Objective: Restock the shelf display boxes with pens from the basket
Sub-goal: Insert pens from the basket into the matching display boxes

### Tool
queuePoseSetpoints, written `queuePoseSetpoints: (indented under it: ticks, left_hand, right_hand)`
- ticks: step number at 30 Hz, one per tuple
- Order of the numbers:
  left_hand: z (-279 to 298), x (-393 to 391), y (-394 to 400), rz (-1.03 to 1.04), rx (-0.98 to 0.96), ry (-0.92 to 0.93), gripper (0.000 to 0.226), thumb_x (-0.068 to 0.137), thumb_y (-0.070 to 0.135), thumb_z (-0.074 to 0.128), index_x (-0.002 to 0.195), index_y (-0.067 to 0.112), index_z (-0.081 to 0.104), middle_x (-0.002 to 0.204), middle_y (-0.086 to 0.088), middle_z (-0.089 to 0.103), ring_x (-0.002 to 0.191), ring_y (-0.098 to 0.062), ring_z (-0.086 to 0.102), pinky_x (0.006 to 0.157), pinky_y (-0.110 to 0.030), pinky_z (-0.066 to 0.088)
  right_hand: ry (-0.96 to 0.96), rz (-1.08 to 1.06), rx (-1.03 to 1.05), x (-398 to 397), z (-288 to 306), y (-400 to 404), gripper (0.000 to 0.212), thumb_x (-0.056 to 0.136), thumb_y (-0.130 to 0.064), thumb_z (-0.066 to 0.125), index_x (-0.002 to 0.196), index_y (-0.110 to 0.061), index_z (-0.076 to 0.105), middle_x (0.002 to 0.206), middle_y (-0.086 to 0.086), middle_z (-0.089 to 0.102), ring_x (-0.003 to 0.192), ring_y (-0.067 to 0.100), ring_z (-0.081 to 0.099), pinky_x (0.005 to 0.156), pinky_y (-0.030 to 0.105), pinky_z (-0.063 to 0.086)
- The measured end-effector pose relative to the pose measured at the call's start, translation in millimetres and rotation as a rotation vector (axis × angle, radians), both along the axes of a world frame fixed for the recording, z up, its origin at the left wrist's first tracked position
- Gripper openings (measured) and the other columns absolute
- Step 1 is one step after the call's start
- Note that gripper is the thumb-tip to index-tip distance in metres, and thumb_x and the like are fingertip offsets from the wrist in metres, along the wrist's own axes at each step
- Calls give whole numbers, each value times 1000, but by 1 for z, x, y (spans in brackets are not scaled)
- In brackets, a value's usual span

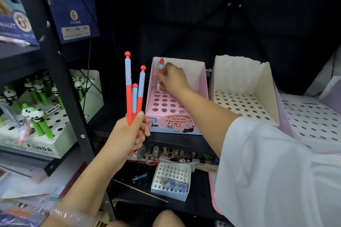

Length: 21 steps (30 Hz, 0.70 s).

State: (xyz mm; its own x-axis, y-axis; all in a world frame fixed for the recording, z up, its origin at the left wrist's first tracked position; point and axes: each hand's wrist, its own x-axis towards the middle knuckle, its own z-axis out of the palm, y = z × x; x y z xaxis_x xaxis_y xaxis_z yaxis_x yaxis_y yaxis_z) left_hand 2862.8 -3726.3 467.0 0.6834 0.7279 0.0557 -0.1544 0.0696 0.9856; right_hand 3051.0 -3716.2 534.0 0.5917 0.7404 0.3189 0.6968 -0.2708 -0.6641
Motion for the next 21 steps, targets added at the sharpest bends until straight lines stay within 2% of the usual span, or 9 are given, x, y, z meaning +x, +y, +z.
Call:
queuePoseSetpoints:
  ticks: [3, 6, 8, 10, 13, 17, 21]
  left_hand:
    - [6, -1, -2, -5, 4, -4, 32, 97, 28, 42, 81, 5, 57, 53, -1, 54, 34, -6, 33, 32, -14, 26]
    - [15, 1, -7, -20, 19, -25, 32, 97, 28, 42, 80, 6, 57, 53, -2, 53, 35, -6, 32, 31, -14, 26]
    - [21, 6, -13, -47, 31, -33, 32, 97, 28, 42, 81, 6, 57, 54, -2, 53, 35, -6, 32, 31, -15, 26]
    - [27, 12, -22, -66, 41, -34, 32, 98, 28, 41, 82, 6, 57, 53, -1, 53, 35, -6, 33, 32, -15, 26]
    - [31, 24, -38, -70, 58, -29, 32, 98, 28, 41, 83, 5, 57, 52, 0, 53, 35, -6, 33, 32, -15, 26]
    - [37, 45, -57, -86, 73, -9, 31, 97, 34, 40, 89, 11, 59, 55, 0, 56, 36, -7, 34, 33, -17, 27]
    - [46, 66, -69, -145, 93, 28, 29, 96, 36, 42, 92, 12, 59, 56, 1, 58, 36, -6, 34, 32, -16, 26]
  right_hand:
    - [17, -35, -11, -2, 3, -7, 38, 88, -34, 62, 111, -5, 52, 97, 15, 66, 83, 29, 66, 82, 41, 53]
    - [46, -56, 177, -7, 24, -24, 34, 89, -38, 59, 104, -7, 58, 89, 9, 67, 77, 23, 66, 73, 36, 54]
    - [260, 127, 242, -15, 34, -43, 33, 93, -40, 51, 92, -9, 65, 77, 3, 68, 67, 13, 65, 64, 28, 55]
    - [437, 377, 188, -23, 37, -65, 32, 96, -40, 46, 87, -17, 66, 77, -2, 68, 67, 5, 64, 63, 20, 54]
    - [408, 515, 152, -25, 34, -91, 19, 96, -24, 50, 88, -15, 64, 80, -4, 67, 71, 2, 63, 67, 15, 52]
    - [369, 434, 252, -16, 37, -111, 13, 98, -16, 45, 87, -13, 53, 77, 6, 63, 66, 10, 61, 59, 17, 52]
    - [397, 161, 489, 22, 58, -133, 18, 101, -18, 37, 84, -15, 41, 72, 8, 61, 55, 11, 62, 49, 19, 50]
